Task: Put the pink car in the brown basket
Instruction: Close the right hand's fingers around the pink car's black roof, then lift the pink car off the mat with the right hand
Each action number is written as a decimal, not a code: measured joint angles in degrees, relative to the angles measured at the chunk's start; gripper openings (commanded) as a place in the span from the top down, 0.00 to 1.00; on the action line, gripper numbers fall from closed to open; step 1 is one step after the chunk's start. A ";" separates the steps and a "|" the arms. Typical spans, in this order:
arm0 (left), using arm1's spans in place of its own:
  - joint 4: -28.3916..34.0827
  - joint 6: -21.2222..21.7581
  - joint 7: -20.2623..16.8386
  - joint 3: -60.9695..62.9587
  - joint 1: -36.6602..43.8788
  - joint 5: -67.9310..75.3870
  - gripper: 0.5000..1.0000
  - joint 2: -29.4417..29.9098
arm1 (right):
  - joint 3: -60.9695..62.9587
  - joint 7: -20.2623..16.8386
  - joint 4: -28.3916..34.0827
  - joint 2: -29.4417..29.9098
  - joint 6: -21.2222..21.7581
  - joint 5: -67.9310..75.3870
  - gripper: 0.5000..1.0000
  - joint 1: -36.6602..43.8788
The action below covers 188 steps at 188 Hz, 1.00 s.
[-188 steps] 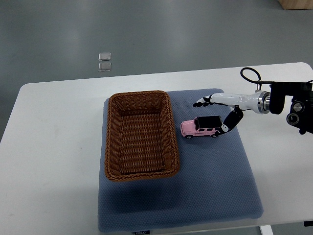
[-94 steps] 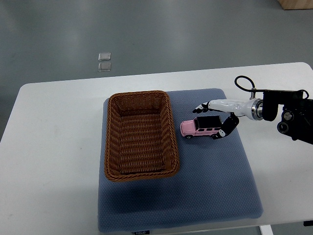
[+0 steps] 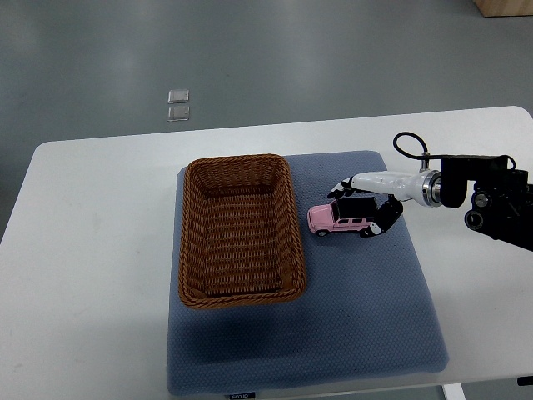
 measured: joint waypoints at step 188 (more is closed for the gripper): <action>-0.01 -0.02 0.00 0.00 0.00 -0.01 0.00 0.00 | 3.37 2.32 -2.24 -2.07 0.11 1.31 0.91 8.47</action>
